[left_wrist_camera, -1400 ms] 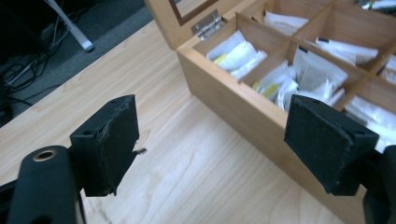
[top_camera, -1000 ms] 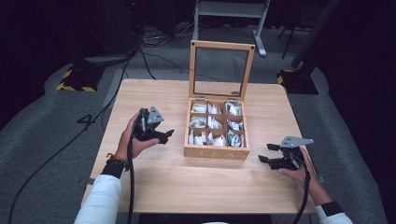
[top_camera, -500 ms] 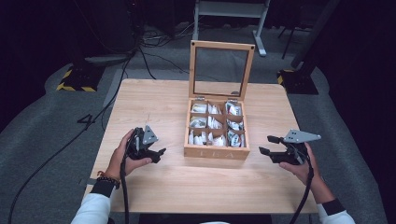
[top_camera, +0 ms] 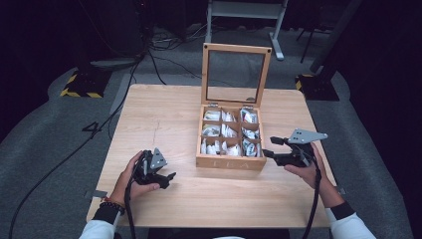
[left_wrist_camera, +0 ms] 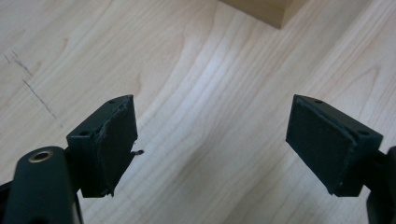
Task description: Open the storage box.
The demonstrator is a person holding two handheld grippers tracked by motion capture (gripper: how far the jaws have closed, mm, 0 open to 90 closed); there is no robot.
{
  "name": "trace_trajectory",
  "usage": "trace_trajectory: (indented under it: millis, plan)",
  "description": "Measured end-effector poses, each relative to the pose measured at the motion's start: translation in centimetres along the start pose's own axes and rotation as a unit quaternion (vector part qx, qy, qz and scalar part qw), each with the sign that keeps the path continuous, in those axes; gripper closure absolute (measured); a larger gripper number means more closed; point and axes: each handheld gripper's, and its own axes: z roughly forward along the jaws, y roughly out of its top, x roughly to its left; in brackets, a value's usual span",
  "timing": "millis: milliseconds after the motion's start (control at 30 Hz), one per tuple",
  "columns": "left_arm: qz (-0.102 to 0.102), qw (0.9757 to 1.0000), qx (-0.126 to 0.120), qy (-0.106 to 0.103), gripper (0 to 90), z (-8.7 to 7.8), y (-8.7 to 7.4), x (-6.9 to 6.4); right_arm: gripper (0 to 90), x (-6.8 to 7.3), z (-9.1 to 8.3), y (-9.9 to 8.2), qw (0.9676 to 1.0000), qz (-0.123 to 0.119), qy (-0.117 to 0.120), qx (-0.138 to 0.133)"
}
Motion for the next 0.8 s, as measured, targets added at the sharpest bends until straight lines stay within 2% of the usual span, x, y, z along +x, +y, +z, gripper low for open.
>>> trace_trajectory:
  millis: [67, 333, 433, 600, 733, 800]
  plan:
    - [0.001, 1.0, 0.001, -0.002, 16.9, 0.0, -0.4, -0.2, 40.4, 0.3, 0.7, 0.5, 1.0, -0.003, 0.005, 0.0]
    - [-0.017, 0.9998, 0.012, 0.005, 17.1, -0.3, -2.4, -0.6, 40.3, 1.9, 3.5, 2.4, 0.9994, -0.016, 0.03, 0.003]
    - [-0.025, 0.9996, 0.013, -0.002, 17.2, -0.3, -3.0, -0.8, 41.5, 2.4, 4.6, 2.9, 0.9988, -0.022, 0.044, 0.006]
    - [-0.034, 0.9993, 0.006, -0.011, 17.2, -0.6, -3.5, -0.9, 42.8, 3.2, 6.3, 3.6, 0.9977, -0.028, 0.059, 0.016]
    - [-0.05, 0.9987, -0.001, -0.008, 17.1, -0.7, -3.9, -1.0, 43.7, 3.5, 7.5, 4.0, 0.997, -0.035, 0.065, 0.024]
    - [-0.06, 0.9981, -0.007, -0.013, 17.3, -0.7, -4.2, -1.0, 45.1, 3.5, 8.0, 4.1, 0.9967, -0.037, 0.067, 0.029]
